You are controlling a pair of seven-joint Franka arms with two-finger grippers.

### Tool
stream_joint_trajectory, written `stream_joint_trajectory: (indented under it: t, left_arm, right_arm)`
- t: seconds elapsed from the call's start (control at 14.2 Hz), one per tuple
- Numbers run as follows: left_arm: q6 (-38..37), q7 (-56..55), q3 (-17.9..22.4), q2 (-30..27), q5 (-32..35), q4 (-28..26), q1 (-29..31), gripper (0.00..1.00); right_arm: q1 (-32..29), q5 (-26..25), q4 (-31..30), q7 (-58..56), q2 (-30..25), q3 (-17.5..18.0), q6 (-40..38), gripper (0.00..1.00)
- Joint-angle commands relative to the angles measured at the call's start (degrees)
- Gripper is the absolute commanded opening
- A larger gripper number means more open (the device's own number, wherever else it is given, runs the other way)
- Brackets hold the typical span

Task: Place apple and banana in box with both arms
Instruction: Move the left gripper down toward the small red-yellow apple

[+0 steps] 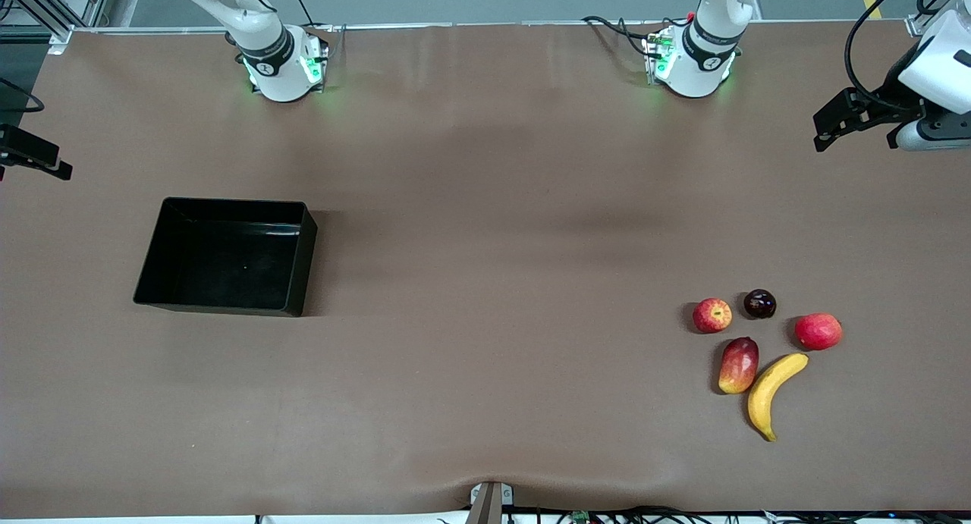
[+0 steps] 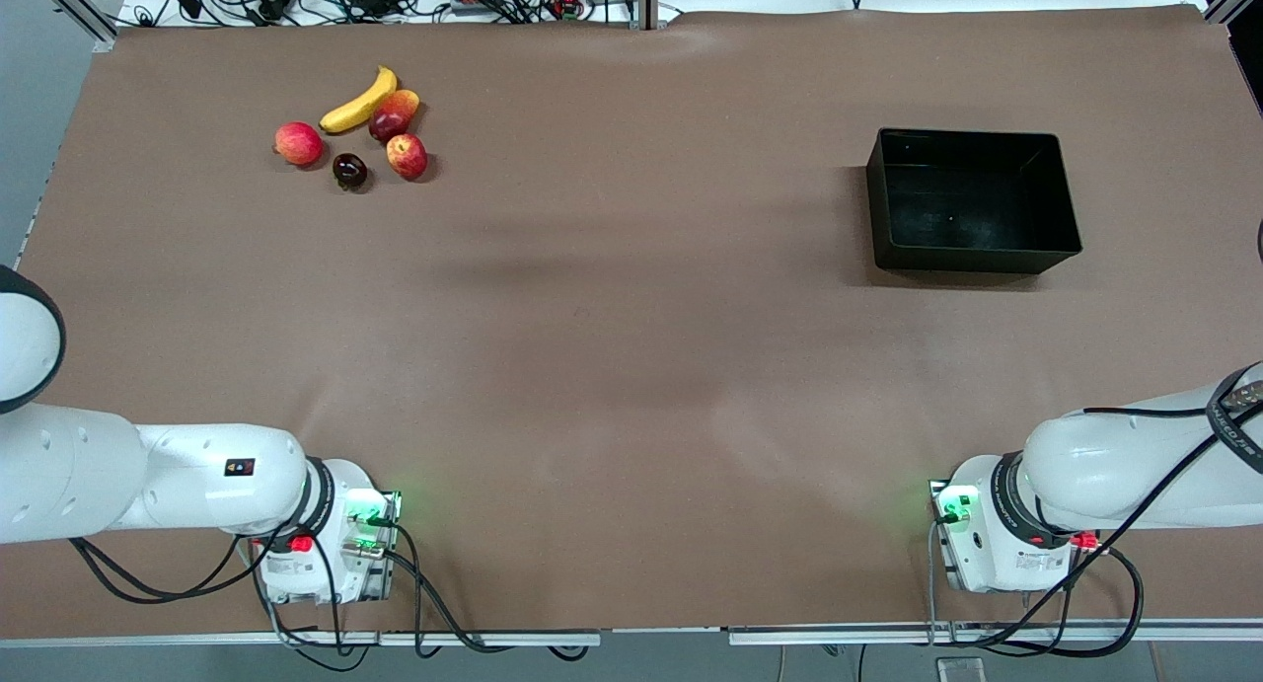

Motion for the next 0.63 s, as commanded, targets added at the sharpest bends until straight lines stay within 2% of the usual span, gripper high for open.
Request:
stream_joint_trajectory:
  t: [0.0,0.35,0.56]
  left_arm:
    - [-0.72,0.9,-0.12,0.5,-0.48,1.27,0.47,1.0]
    - [-0.63,0.64,-0.03,1.02,-0.31,1.45,0.56,1.0]
    - [-0.63,-0.51,-0.21,5.75,-0.57,4.26,0.3,1.0]
  right_arm:
    - [0.21,-0.48,-0.38,0.79,-0.95,-0.09,-0.48,1.0]
    - [-0.05,-0.48,-0.38,0.79,-0.69,-0.17,-0.57,1.0]
    - [-0.14,-0.48,-0.38,0.79,-0.68,-0.26,-0.57,1.0]
